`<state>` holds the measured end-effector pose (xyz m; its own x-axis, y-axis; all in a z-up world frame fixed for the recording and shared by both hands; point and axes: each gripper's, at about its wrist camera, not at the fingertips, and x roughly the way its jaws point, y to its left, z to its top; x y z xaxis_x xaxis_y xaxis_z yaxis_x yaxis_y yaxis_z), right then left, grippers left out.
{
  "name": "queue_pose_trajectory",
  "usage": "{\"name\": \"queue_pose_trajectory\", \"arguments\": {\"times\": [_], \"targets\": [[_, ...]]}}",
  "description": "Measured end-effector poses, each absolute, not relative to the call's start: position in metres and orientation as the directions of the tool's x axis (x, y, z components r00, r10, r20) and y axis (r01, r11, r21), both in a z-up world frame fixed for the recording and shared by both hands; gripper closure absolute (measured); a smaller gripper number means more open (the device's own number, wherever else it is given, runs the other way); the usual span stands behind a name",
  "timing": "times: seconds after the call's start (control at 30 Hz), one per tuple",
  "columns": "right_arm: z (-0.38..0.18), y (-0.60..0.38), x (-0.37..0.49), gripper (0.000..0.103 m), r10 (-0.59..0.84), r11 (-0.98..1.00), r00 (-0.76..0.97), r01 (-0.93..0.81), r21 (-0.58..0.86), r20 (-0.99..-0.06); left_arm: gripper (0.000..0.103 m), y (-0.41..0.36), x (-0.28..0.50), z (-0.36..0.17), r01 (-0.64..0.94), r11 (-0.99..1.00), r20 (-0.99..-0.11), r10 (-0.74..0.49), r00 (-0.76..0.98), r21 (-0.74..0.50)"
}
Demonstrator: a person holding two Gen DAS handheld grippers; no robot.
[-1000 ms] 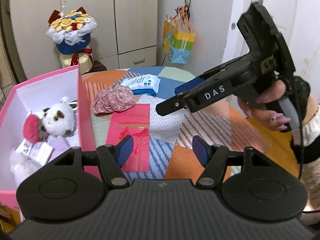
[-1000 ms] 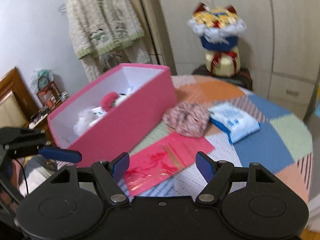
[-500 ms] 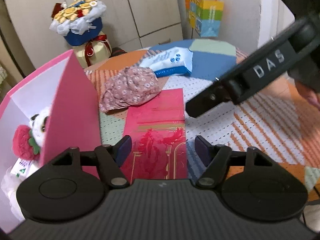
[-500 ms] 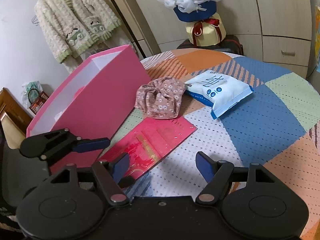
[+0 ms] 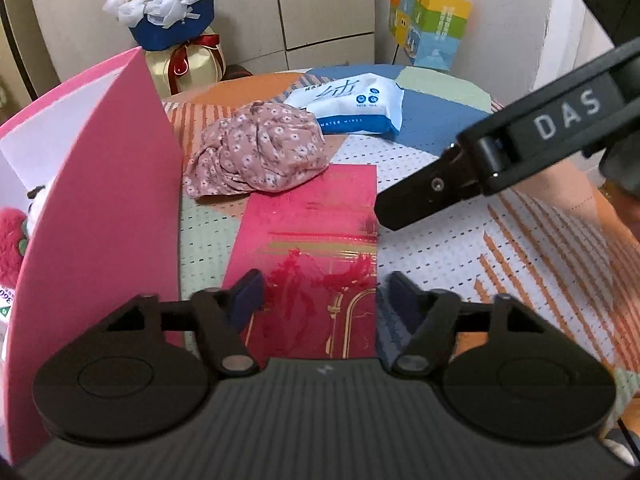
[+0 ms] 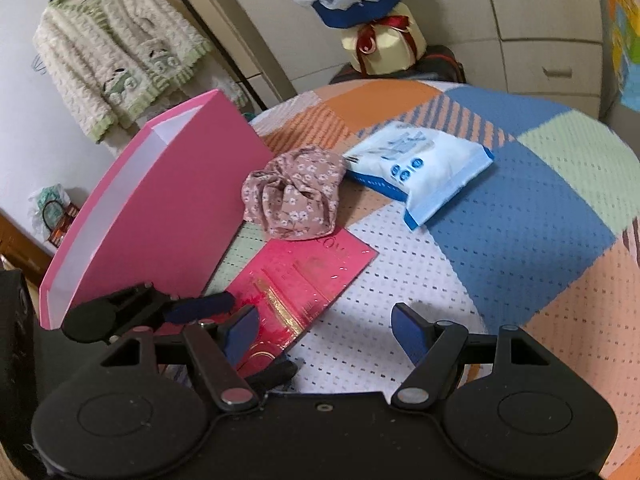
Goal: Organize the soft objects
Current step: 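Withdraw both tools from the box toward the red envelope on the table, then grasp the edge of the red envelope with the left gripper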
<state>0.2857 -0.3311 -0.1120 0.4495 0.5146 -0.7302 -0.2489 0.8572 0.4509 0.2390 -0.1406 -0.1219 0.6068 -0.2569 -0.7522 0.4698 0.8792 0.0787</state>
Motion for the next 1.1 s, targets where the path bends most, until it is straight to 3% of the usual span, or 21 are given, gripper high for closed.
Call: {"name": "queue_pose_trajectory", "arguments": {"times": [0.13,0.27,0.3,0.33,0.6,0.67,0.73,0.8,0.9,1.1], "targets": [[-0.119,-0.333,0.287,0.026,0.533,0.843,0.44,-0.206,0.497,-0.723,0.062,-0.135,0.24,-0.118,0.46,0.888,-0.752,-0.296,0.589,0.011],[-0.127,-0.332,0.285,0.026,0.558,0.823,0.431,-0.181,0.538,-0.709,0.066,-0.132,0.238,-0.117,0.442,0.897,-0.747,-0.308,0.589,-0.021],[-0.127,-0.33,0.285,0.026,0.561,0.82,0.433,-0.178,0.544,-0.705,0.072,-0.132,0.239,-0.117,0.436,0.9,-0.746,-0.31,0.589,-0.029],[-0.127,-0.328,0.284,0.026,0.564,0.818,0.434,-0.177,0.548,-0.702,0.084,-0.13,0.24,-0.116,0.423,0.905,-0.748,-0.309,0.588,-0.041],[-0.134,-0.313,0.292,0.036,0.597,0.782,0.433,-0.129,0.609,-0.675,0.083,-0.122,0.24,-0.117,0.394,0.914,-0.741,-0.328,0.586,-0.093],[-0.133,-0.309,0.294,0.037,0.593,0.785,0.434,-0.125,0.607,-0.678,0.072,-0.124,0.239,-0.117,0.395,0.915,-0.733,-0.325,0.598,-0.083],[-0.133,-0.307,0.294,0.048,0.584,0.792,0.438,-0.12,0.599,-0.683,0.041,-0.127,0.238,-0.117,0.391,0.919,-0.722,-0.3,0.624,-0.045],[-0.134,-0.306,0.294,0.056,0.56,0.809,0.454,-0.121,0.575,-0.693,0.033,-0.131,0.236,-0.117,0.385,0.923,-0.704,-0.268,0.658,0.008],[-0.134,-0.305,0.291,0.081,0.509,0.848,0.482,-0.138,0.512,-0.713,0.021,-0.142,0.237,-0.121,0.435,0.896,-0.715,-0.249,0.653,0.085],[-0.136,-0.317,0.291,0.085,0.523,0.841,0.486,-0.159,0.518,-0.7,0.011,-0.155,0.247,-0.126,0.446,0.879,-0.721,-0.201,0.663,0.166]]}}
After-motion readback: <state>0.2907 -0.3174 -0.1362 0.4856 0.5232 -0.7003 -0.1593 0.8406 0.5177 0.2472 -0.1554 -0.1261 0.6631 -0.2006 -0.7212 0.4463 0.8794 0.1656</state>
